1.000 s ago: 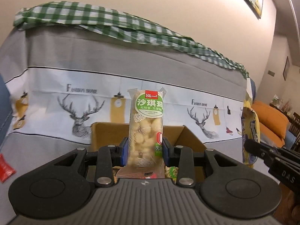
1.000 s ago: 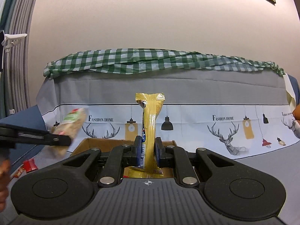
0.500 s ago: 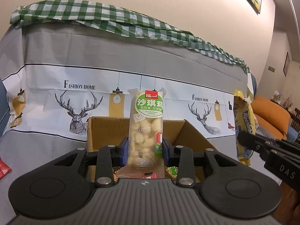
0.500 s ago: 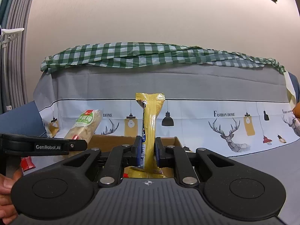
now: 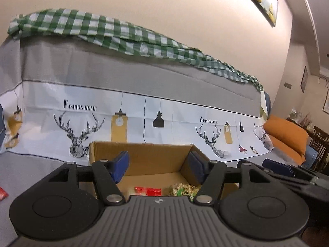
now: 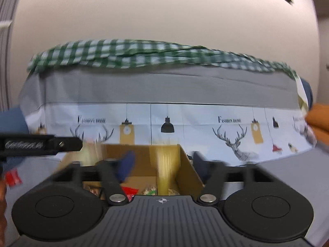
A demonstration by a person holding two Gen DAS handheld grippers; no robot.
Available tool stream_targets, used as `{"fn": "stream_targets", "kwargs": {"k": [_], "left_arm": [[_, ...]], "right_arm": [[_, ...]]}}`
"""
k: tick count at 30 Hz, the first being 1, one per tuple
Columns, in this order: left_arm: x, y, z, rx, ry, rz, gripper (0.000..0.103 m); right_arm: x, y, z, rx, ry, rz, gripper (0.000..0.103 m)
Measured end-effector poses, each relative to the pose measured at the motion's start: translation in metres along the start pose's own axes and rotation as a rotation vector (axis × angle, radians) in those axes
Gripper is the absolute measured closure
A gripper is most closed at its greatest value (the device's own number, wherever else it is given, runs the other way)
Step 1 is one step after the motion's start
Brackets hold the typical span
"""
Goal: Organize snacks
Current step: 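Open both grippers to drop the two bars into the box, then grasp the small red-gold candy with the left gripper while the right grasps the red packet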
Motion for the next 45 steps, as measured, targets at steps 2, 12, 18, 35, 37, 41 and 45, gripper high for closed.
{"fn": "stream_targets", "kwargs": {"k": [2,12,18,35,37,41,45], "left_arm": [[0.0,0.001,0.002,0.005,-0.016,-0.015,0.038],[0.03,0.006,0.036,0.077,-0.1,-0.036,0.076],[0.072,0.006,0.054,0.129,-0.359,-0.158,0.077],[0.198,0.083,-0.032,0.626,-0.954,-0.077,0.076],[0.206,0.09,-0.037,0.648,-0.983,-0.081,0.076],[0.222,0.096,-0.04,0.666,-1.016,-0.08,0.076],[0.23,0.097,-0.037,0.659,-1.005,-0.04,0.079]], "right_arm": [[-0.003,-0.001,-0.001,0.01,-0.002,-0.04,0.034],[-0.002,0.002,-0.007,0.065,-0.025,-0.206,0.033],[0.012,0.005,-0.008,0.112,-0.126,-0.306,0.062],[0.069,0.005,-0.014,0.193,-0.342,-0.249,0.066],[0.069,0.005,-0.014,0.196,-0.344,-0.242,0.066],[0.069,0.006,-0.015,0.199,-0.347,-0.224,0.066],[0.073,0.008,-0.016,0.205,-0.345,-0.204,0.066]]}}
Point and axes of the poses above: each gripper's, at about its wrist camera, not at the fingertips, and z roughly against the way its jaws point, x to its left, y to its underside, the point moved 1 cm from there along -z, roughly the way its jaws point, and after that the axes turned 5 degrees about -z, right-handed, at the moved point
